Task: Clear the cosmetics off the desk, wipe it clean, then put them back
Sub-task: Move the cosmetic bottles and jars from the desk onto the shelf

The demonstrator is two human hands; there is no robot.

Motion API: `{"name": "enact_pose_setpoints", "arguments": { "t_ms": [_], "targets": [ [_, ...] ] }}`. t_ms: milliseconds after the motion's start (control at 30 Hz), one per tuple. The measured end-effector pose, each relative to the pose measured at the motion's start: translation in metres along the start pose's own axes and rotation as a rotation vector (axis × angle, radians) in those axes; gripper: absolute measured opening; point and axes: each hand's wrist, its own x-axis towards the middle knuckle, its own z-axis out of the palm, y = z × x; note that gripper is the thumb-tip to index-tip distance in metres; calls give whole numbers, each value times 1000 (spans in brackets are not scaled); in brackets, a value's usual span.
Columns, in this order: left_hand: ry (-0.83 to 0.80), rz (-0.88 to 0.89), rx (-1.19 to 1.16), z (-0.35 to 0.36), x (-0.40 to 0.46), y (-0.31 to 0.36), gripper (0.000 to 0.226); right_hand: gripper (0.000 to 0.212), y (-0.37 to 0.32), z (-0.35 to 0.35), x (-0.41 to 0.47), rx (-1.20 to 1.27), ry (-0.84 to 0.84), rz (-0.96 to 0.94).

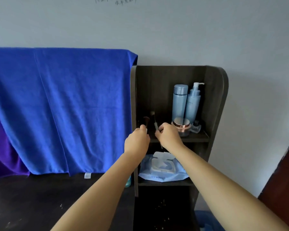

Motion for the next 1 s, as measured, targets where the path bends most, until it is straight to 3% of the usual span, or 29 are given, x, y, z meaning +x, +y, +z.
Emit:
{"name": "enact_pose_setpoints", "arguments": {
  "t_ms": [133,333,433,567,633,733,800,867,1000],
  "targets": [
    [-92,38,321,-3,10,4,24,26,-13,13,15,-154,-69,12],
    [-93,44,421,-7,16,-9,18,28,-14,30,23,-307,-85,-47],
    [14,98,307,-8,13,-23,6,24,-10,31,24,-253,-76,-75],
    [230,247,-1,-12,-11,-49,23,23,-3,26,17,-44,9,-121],
    [273,189,-102,-9,-24,-75,27,23,3,23,-1,129,120,-230],
    [122,-56,-138,9,-41,-126,23,22,14,36,-43,318,259,-398],
    [32,-168,-123,27,-53,-157,20,26,24,63,-70,324,199,-435],
    [-45,-228,-114,49,-65,-183,20,29,38,106,-88,285,27,-392],
    [-192,-322,-152,100,-79,-227,22,39,64,200,-93,56,-326,-141]
  ]
}}
